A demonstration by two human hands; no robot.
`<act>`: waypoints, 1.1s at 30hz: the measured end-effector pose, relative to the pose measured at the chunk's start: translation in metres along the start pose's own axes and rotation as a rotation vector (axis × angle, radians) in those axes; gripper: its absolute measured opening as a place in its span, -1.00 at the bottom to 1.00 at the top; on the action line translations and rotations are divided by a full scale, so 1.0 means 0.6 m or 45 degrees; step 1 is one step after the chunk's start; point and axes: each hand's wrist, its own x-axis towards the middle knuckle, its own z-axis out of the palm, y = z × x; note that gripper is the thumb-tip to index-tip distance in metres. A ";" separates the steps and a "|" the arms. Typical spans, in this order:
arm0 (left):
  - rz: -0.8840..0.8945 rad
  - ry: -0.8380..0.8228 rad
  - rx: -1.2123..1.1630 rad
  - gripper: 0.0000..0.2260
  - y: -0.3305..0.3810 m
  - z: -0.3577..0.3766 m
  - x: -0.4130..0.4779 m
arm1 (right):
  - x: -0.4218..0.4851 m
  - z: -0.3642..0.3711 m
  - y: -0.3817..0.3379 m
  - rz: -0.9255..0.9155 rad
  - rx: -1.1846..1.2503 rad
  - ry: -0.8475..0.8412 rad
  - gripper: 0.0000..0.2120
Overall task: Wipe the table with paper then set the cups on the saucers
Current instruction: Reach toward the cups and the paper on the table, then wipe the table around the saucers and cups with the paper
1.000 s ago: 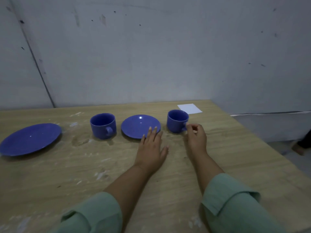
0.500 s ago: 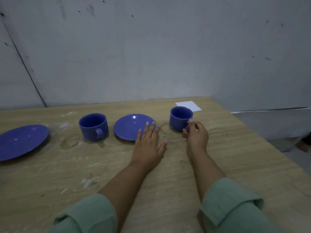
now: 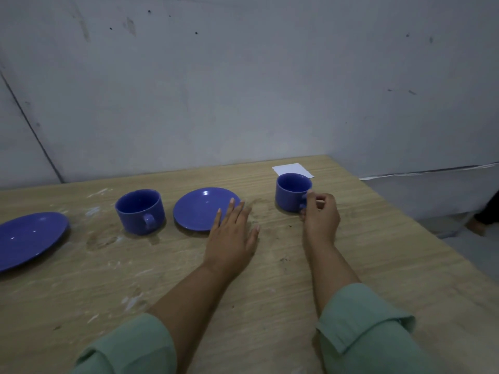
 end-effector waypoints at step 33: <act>-0.186 -0.347 -0.457 -0.87 0.047 0.118 0.425 | 0.248 0.053 0.016 -0.178 -0.363 -0.329 -0.85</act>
